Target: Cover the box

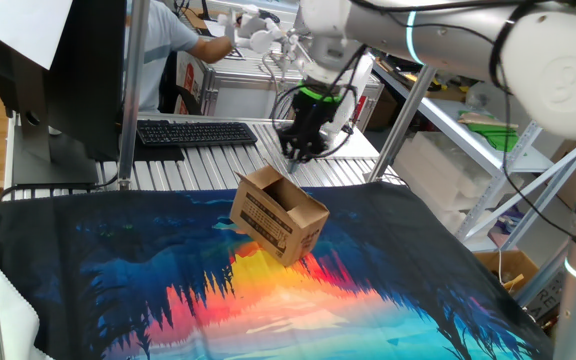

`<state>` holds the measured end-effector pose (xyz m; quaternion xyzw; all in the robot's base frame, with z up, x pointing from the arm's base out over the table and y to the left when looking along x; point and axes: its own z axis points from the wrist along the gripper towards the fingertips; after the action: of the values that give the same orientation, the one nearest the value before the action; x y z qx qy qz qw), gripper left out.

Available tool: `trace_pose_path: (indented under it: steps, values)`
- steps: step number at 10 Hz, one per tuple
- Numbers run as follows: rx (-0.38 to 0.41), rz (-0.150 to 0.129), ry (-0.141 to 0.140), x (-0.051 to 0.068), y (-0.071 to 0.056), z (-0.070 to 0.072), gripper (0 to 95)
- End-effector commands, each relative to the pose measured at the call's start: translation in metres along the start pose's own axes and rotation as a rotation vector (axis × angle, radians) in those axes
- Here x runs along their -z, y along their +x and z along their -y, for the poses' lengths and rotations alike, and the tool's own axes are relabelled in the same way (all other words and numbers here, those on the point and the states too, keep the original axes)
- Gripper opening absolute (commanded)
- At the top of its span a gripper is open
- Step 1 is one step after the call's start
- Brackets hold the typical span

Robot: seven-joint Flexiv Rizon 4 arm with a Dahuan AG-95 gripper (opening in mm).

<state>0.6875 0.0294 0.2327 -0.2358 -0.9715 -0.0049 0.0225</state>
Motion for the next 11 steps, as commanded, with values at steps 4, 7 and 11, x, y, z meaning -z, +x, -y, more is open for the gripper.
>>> trace_pose_path:
  steps: [4, 7, 11]
  values:
    - [-0.133, 0.004, -0.038, -0.007, 0.025, -0.02, 0.0]
    - [-0.15, 0.005, -0.045, -0.01, 0.032, -0.026, 0.0]
    - [-0.17, 0.014, -0.049, -0.015, 0.04, -0.034, 0.0]
